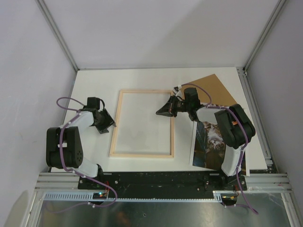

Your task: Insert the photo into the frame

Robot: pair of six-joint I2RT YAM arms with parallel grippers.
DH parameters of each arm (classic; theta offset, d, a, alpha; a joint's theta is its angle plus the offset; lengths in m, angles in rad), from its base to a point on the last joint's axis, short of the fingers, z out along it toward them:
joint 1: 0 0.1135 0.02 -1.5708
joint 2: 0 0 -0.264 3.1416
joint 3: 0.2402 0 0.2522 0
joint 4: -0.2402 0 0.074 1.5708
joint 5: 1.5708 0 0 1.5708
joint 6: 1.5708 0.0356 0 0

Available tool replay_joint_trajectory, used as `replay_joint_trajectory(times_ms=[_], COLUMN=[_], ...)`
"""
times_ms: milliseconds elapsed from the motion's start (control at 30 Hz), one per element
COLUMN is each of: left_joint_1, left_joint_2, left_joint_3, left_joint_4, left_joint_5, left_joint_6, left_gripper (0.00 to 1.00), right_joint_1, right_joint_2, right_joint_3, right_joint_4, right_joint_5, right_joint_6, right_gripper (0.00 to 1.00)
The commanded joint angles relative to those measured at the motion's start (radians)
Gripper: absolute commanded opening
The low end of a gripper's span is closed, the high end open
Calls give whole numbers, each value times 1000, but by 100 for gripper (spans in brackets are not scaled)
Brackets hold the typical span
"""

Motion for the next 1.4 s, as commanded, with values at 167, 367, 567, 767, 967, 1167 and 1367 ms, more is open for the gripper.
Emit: replay_joint_trajectory(times_ms=[167, 367, 567, 767, 967, 1167, 1367], left_joint_1=[5, 5, 5, 4, 5, 5, 5], left_joint_2=[1, 2, -1, 0, 2, 0, 2], left_joint_3=[-11, -11, -15, -16, -17, -18, -18], left_joint_4=[4, 3, 3, 4, 3, 4, 4], left_joint_5=[2, 0, 2, 2, 5, 5, 7], left_joint_6=[15, 16, 14, 13, 11, 11, 11], left_gripper=[57, 57, 57, 57, 57, 57, 57], right_joint_1=[8, 9, 10, 10, 10, 12, 12], right_joint_2=[-28, -37, -46, -59, -75, -81, -83], right_joint_3=[6, -2, -12, -20, -24, -31, -36], right_joint_4=[31, 32, 32, 31, 19, 20, 25], right_joint_5=[5, 7, 11, 13, 17, 20, 20], right_joint_6=[-10, -12, -14, -14, -22, -21, -20], right_gripper=[0, 0, 0, 0, 0, 0, 0])
